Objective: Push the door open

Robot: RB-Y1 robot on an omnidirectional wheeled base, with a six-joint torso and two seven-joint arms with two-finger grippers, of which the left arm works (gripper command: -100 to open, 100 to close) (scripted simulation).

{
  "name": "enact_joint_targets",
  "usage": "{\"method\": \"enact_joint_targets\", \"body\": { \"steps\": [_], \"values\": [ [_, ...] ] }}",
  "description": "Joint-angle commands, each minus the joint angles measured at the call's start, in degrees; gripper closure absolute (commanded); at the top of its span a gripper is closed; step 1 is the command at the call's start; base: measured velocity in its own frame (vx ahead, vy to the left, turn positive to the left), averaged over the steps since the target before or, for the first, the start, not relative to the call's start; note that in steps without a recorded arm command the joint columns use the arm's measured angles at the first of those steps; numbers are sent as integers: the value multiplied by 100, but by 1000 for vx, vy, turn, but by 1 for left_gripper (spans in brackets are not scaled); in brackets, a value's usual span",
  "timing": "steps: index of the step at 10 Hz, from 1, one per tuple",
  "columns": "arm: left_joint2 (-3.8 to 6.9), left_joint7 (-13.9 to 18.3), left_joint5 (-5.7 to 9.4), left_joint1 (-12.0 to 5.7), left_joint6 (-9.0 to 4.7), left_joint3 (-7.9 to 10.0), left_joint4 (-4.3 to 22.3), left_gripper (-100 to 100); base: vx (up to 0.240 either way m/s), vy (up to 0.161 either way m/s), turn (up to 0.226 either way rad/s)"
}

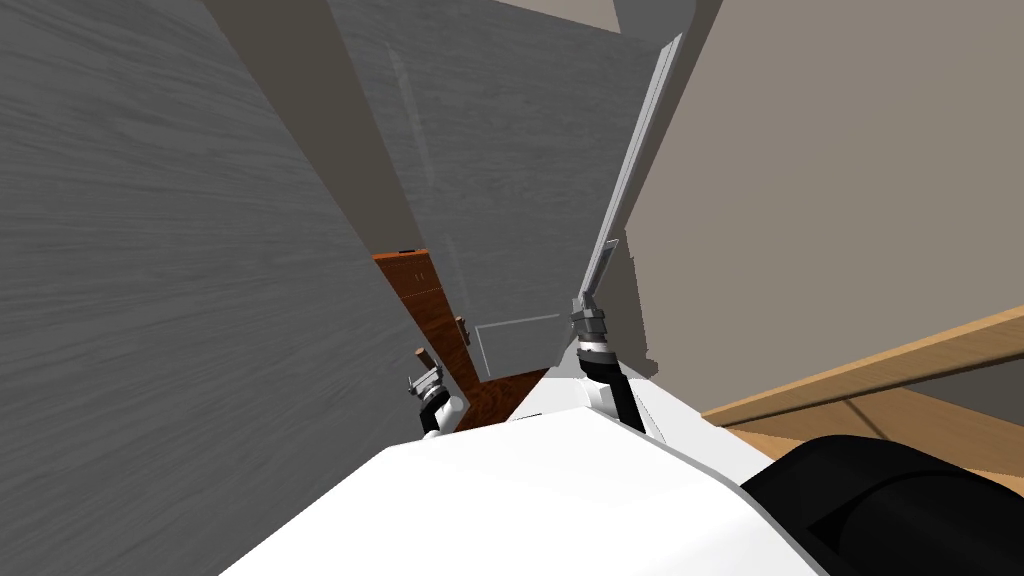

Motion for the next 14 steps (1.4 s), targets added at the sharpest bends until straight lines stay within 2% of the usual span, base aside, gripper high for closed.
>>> {"method": "enact_joint_targets", "body": {
  "steps": [1, 2, 7, 8, 9, 10, 13, 14],
  "values": [
    [93, -38, 34, 171, -44, 100, -183, 100, 2, 8, -33],
    [115, -55, 63, 141, -106, 210, -143, 100, 32, 43, -90],
    [126, -65, 78, 125, -140, 270, -122, 100, 16, 28, -16],
    [137, -74, 93, 109, -174, 330, -100, 100, 4, 14, -67],
    [137, -74, 93, 109, -174, 330, 37, 100, 3, 20, -71],
    [137, -74, 93, 109, -174, 330, -100, 100, 5, 13, 63],
    [137, -74, 93, 109, -174, 330, -100, 100, -1, 1, -8],
    [148, -84, 109, 92, -209, 393, -78, 100, 22, 17, -52]
  ]
}}
